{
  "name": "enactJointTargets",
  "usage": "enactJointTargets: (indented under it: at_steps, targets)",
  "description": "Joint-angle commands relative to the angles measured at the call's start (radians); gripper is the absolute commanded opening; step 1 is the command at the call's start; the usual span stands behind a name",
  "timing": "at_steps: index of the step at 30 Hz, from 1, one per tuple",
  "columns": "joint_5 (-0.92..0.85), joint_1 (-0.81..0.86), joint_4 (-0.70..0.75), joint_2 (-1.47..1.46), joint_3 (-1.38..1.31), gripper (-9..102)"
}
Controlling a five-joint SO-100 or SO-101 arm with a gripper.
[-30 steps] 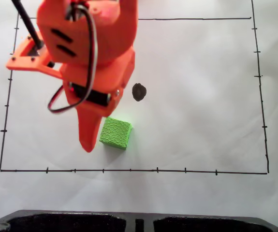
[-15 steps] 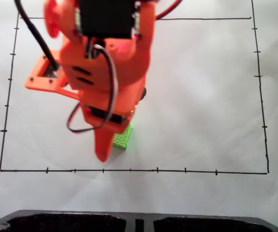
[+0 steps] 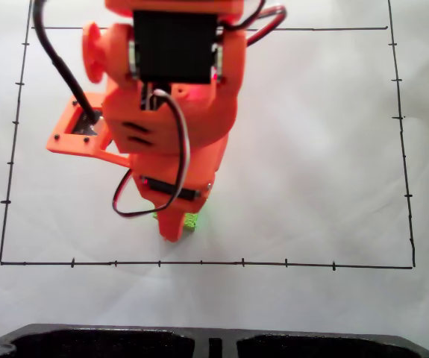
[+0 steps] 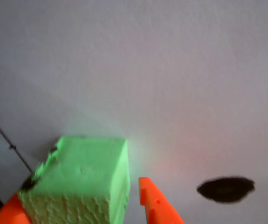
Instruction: Grasp the colored block, Place it on the black dot, and then return the arm to the default position.
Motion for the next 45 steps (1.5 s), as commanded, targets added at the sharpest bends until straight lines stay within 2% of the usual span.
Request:
enactJointTargets:
  at_steps: [1,3,10,23,39,45]
  targets:
    - [-0.012,0.011,-0.011,0.009,-0.038,23]
    - [-0.021,0.015,-0.014,0.014,-0.038,18]
    - [-0.060,0.021,-0.009,0.029,-0.038,13]
    - [-0.083,-0.064,0.127,0.255,0.063,13]
    - [-0.112,-0.120,0.138,0.416,0.314,13]
    - [-0.140,-0.098,0.091,0.422,0.362,13]
